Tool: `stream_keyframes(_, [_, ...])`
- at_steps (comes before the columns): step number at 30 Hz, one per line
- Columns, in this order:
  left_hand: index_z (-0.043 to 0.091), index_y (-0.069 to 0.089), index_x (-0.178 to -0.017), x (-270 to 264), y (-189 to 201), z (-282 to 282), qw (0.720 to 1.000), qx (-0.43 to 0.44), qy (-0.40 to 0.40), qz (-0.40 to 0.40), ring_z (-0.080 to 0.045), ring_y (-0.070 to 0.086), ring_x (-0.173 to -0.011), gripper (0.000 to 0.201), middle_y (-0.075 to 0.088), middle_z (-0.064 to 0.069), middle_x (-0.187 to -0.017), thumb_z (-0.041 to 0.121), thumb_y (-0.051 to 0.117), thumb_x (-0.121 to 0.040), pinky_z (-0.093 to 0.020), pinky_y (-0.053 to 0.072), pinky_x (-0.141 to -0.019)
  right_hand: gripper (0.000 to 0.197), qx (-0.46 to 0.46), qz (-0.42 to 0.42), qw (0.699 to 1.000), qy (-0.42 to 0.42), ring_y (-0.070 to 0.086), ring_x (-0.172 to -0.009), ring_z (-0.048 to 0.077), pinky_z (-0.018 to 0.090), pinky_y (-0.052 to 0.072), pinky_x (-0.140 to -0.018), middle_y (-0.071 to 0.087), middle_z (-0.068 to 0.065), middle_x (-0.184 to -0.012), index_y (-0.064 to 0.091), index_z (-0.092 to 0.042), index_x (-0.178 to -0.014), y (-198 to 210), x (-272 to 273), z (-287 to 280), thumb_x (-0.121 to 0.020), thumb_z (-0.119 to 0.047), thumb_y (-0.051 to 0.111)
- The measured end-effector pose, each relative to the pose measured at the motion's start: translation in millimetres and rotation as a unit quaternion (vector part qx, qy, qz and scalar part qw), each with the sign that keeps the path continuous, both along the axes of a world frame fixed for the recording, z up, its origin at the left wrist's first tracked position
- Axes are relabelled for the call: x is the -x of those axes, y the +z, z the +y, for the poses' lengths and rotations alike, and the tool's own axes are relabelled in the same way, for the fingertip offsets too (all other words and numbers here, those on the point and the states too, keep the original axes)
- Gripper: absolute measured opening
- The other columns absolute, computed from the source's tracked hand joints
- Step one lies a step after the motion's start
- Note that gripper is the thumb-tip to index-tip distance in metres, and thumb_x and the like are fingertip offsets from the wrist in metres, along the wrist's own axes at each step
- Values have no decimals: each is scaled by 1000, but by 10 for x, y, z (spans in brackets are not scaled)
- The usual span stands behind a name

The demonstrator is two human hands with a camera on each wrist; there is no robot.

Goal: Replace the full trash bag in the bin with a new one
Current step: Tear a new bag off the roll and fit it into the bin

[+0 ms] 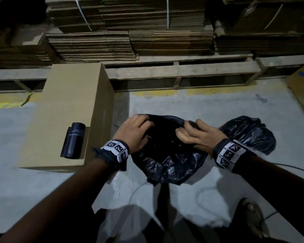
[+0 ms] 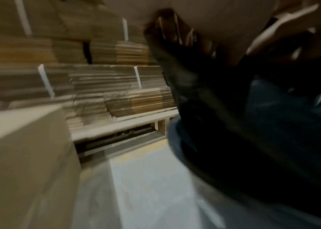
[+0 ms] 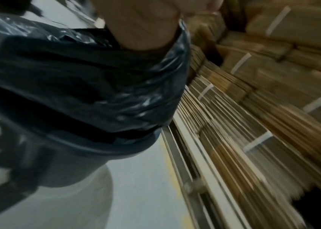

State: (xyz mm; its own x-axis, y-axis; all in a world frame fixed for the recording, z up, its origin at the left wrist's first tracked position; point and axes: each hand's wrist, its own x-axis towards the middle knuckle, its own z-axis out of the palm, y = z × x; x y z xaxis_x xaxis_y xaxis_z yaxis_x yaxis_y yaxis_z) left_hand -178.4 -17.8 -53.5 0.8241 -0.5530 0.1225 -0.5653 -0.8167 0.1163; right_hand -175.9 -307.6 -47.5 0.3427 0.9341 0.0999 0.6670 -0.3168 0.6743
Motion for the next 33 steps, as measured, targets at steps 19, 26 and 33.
stream_keyframes(19, [18, 17, -152, -668, -463, -68, 969, -233, -45, 68, -23, 23, -145, 68, 29, -5, -157, 45, 38, -93, -41, 21, -114, 52, 128, 229, 900, -347, 18, -145, 33, 57, 19, -112, 15, 7, -161, 29, -13, -150, -325, -626, 383, -99, -23, 33])
stream_keyframes(26, [20, 17, -150, -621, -680, 15, 978, -179, 34, 102, -23, 24, -143, 75, 48, -2, -145, 48, 37, -84, -42, 20, -113, 53, 4, 383, 822, -422, 54, -117, 25, 45, 41, -97, 45, -6, -146, 39, -41, -140, -354, -818, 237, -91, -25, 47])
stream_keyframes(33, [43, 18, -142, -637, -591, 158, 953, -107, 123, 254, -34, 57, -109, 67, 55, -12, -125, 51, 44, -81, -41, 47, -93, 43, -105, 537, 650, -527, 61, -94, 29, 38, 53, -86, 65, 6, -123, 53, -49, -128, -325, -848, 24, -92, -27, 47])
